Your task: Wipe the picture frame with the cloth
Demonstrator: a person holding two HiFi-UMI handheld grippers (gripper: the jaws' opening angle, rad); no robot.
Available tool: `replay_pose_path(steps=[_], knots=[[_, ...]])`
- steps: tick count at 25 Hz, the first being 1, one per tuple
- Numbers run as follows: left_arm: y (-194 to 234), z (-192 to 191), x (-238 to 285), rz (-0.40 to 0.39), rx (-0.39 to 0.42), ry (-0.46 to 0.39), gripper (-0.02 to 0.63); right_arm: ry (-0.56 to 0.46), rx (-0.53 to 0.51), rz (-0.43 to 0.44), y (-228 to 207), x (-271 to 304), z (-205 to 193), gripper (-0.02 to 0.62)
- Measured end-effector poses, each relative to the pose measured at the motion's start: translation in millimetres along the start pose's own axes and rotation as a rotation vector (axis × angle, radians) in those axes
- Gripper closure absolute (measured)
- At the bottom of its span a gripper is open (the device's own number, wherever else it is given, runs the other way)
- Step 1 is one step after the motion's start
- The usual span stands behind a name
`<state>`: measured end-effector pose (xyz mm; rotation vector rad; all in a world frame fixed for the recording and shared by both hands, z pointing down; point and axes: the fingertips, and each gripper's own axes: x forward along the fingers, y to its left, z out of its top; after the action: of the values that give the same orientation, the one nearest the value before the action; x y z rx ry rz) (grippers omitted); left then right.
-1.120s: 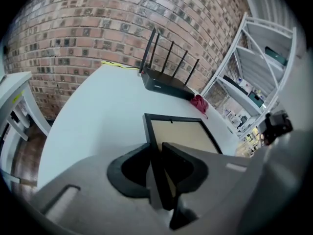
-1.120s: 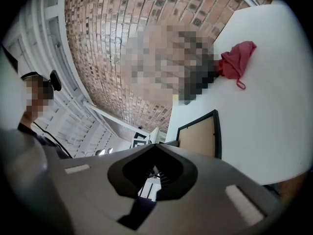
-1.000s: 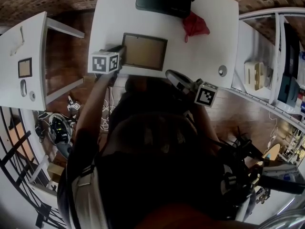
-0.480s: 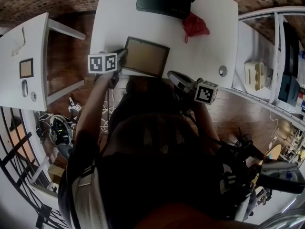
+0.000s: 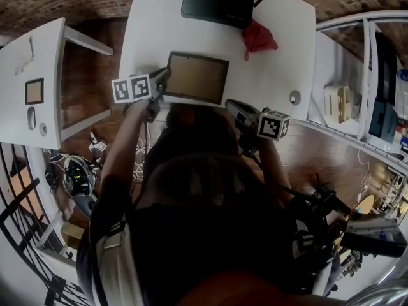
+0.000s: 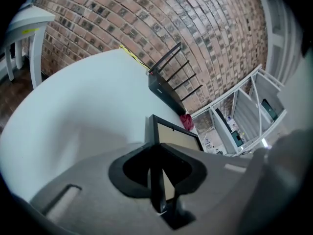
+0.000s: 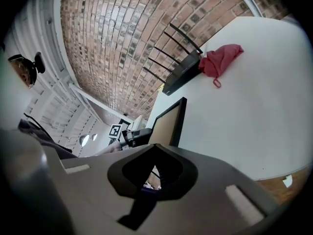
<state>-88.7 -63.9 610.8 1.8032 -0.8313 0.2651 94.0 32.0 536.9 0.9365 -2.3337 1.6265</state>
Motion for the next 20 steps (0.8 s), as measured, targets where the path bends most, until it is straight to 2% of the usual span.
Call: replay_pose_path(steps=[5, 6, 7, 9, 11, 13, 15, 17, 20], knots=[[-6, -2, -5, -0.066, -0.035, -0.041, 0.551, -0.107, 0.06, 0.07, 3, 0, 13, 0.582], [-8, -3, -5, -0.079, -0.043, -0.045, 0.551, -0.121, 0.08, 0.083, 2, 0, 15, 0.486], [-10, -4, -5, -0.093, -0.051, -0.049, 0.551, -0.126, 0.093, 0.083, 1, -1, 16, 0.453], [-15, -6, -5, -0.126, -0.063, -0.058, 0.551, -0.112, 0.096, 0.069, -4, 1, 15, 0.432], [-19, -7, -5, -0.155, -0.069, -0.066, 0.551, -0.076, 0.1, 0.099, -3, 8, 12, 0.38], [-23, -7, -4, -0.167, -0.069, -0.069, 0.551, -0.05, 0.12, 0.196, 14, 16, 11, 0.379], [-27, -7, -3, -0.174, -0.066, -0.071, 0.551, -0.036, 0.13, 0.28, 32, 21, 12, 0.413], [-29, -6, -3, -0.184, -0.069, -0.081, 0.552, -0.035, 0.144, 0.307, 38, 23, 13, 0.502], [-32, -5, -4, -0.19, -0.052, -0.08, 0.552, -0.061, 0.195, 0.326, 43, 23, 19, 0.525]])
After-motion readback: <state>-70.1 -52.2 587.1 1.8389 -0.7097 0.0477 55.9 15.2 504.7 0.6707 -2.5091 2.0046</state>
